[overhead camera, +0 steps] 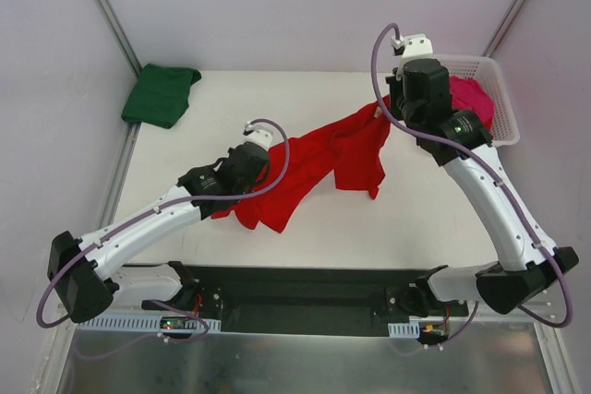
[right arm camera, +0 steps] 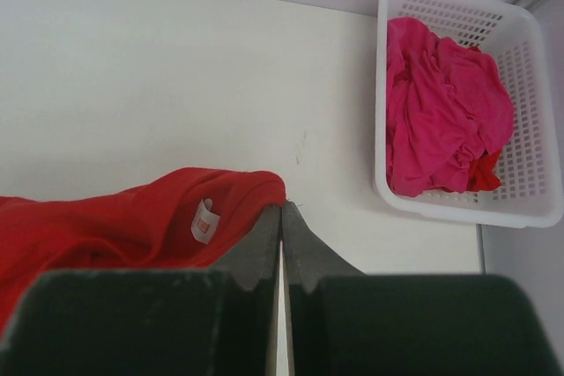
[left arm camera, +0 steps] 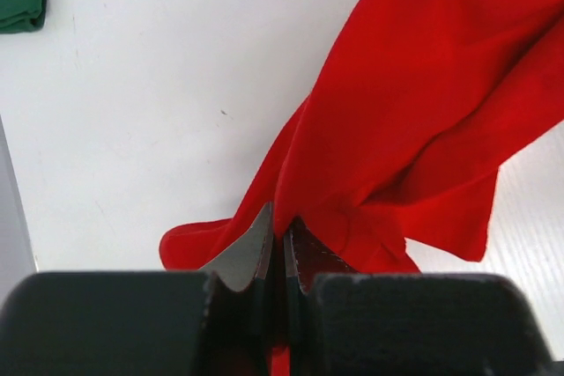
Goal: Fold and stack the t-shirts
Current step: Move the tshirt to the center of the board
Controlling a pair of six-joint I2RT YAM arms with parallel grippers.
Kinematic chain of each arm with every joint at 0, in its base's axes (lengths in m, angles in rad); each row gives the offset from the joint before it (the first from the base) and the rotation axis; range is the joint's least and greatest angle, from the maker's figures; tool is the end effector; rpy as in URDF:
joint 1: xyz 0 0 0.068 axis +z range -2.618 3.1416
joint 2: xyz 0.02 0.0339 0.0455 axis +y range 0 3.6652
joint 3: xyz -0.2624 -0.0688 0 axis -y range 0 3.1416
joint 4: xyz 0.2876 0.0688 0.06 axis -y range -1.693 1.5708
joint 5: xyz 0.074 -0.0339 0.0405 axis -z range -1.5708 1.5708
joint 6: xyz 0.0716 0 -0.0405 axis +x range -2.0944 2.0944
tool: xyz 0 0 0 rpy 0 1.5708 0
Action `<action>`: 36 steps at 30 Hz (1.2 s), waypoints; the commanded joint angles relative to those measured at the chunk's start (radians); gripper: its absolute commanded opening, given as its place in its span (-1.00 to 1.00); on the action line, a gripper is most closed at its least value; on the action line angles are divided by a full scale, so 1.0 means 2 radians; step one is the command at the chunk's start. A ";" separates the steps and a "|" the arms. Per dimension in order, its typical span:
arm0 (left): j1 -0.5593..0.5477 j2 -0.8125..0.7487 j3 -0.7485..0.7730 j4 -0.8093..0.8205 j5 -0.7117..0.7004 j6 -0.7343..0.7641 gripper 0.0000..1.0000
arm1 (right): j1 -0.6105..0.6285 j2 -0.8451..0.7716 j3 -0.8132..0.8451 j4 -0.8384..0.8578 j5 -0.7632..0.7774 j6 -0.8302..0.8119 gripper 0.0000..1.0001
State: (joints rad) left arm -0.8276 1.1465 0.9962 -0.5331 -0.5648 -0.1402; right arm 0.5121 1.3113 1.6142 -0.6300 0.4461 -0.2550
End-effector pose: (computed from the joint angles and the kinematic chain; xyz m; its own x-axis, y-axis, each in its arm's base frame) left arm 0.2377 -0.2020 0.2840 -0.4707 0.3378 -0.8150 0.2781 0.9335 0.2263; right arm 0.3120 0.1399 0.4656 -0.2494 -0.4012 -0.8814 -0.1538 0.9150 -0.3730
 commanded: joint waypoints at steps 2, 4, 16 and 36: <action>0.016 0.026 0.012 0.010 -0.025 0.015 -1.00 | -0.010 0.022 0.008 0.055 0.064 -0.011 -0.97; 0.019 0.038 0.011 0.014 -0.024 0.014 -1.00 | -0.014 0.035 0.009 0.063 0.075 -0.011 -0.96; 0.036 0.076 0.020 0.033 -0.029 0.019 -1.00 | -0.024 0.060 0.001 0.091 0.072 -0.015 -0.97; 0.145 0.056 0.132 0.071 -0.013 0.096 -1.00 | -0.031 0.074 0.050 0.275 0.012 -0.048 -0.97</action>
State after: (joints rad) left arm -0.5770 1.2881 1.1992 -0.4412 -0.5858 0.0109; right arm 0.4591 1.4487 1.6306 -0.2520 0.4995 -0.3244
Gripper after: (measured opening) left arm 0.011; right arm 0.020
